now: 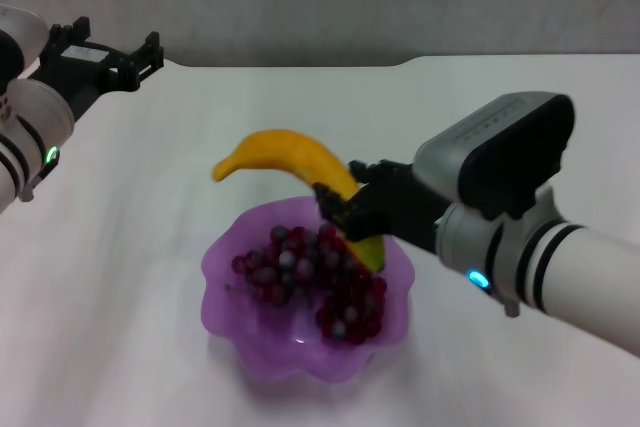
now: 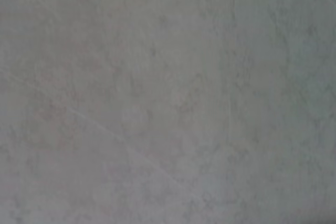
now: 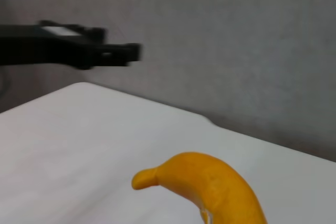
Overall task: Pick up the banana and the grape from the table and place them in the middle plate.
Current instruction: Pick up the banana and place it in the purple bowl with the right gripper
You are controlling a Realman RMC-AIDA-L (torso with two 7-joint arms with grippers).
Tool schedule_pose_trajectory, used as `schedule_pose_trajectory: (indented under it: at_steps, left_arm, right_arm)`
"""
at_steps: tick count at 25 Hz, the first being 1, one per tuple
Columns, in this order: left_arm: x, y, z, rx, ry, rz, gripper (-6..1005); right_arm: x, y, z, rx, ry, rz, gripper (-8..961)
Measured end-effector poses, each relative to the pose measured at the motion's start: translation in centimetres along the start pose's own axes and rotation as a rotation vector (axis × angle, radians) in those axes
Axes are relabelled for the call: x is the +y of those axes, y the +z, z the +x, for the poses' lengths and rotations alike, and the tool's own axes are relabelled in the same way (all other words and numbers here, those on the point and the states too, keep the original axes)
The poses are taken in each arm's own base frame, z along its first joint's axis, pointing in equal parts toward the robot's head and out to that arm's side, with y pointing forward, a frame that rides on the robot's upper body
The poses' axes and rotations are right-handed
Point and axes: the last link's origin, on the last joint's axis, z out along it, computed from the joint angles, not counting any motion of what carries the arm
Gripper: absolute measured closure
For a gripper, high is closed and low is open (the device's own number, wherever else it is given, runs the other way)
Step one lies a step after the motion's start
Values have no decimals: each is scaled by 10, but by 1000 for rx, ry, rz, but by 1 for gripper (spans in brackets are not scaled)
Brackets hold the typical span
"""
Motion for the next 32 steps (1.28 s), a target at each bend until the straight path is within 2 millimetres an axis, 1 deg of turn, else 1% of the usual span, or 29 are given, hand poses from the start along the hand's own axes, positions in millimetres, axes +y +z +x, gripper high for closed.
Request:
schedule_pose_trajectory:
  at_steps: [2,12,18,25,32]
  left_arm:
    - [0,0,0,-1,0,1,116]
    - [-1,0,0,0,1,2,116]
    - [-1,0,0,-1,1,2,116]
    - [-1,0,0,-1,1,2,115]
    - [-1,0,0,-1,1,2,115]
  right_arm:
    - [6,-1,1,1,-7,-15,465]
    - [7,0,14,61,2,-21,452]
    - [15,1,18,77,-13,-46,426]
    - [9,3,29,109,-9,-30,395]
    - [3,6,33,111,-2,-12,364]
